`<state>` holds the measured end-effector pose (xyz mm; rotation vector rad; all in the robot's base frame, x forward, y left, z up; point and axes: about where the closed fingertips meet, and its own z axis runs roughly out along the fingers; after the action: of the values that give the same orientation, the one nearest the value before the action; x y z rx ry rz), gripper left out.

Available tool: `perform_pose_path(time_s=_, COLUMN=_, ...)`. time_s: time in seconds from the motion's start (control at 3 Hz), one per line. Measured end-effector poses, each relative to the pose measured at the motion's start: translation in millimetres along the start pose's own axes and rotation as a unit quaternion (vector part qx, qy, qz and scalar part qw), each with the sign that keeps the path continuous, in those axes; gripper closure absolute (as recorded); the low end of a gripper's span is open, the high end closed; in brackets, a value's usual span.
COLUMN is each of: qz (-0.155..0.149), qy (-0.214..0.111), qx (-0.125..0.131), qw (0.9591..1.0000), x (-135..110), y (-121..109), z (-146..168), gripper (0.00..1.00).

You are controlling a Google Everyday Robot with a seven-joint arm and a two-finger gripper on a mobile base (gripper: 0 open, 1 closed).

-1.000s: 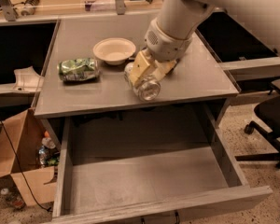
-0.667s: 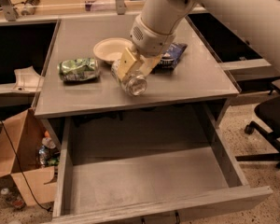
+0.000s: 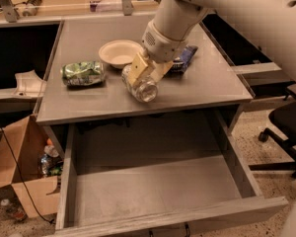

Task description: Pick 7up can from top drawer and place on counter

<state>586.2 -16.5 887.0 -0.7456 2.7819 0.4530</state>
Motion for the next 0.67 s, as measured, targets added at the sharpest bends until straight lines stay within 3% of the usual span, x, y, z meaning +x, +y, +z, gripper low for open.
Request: perform_pose_path(time_s=0.67, qz=0.019, qy=-0.013, qx=-0.013, qw=0.9996, x=-11.8, y=-22.0, z=20.4, gripper=0.96)
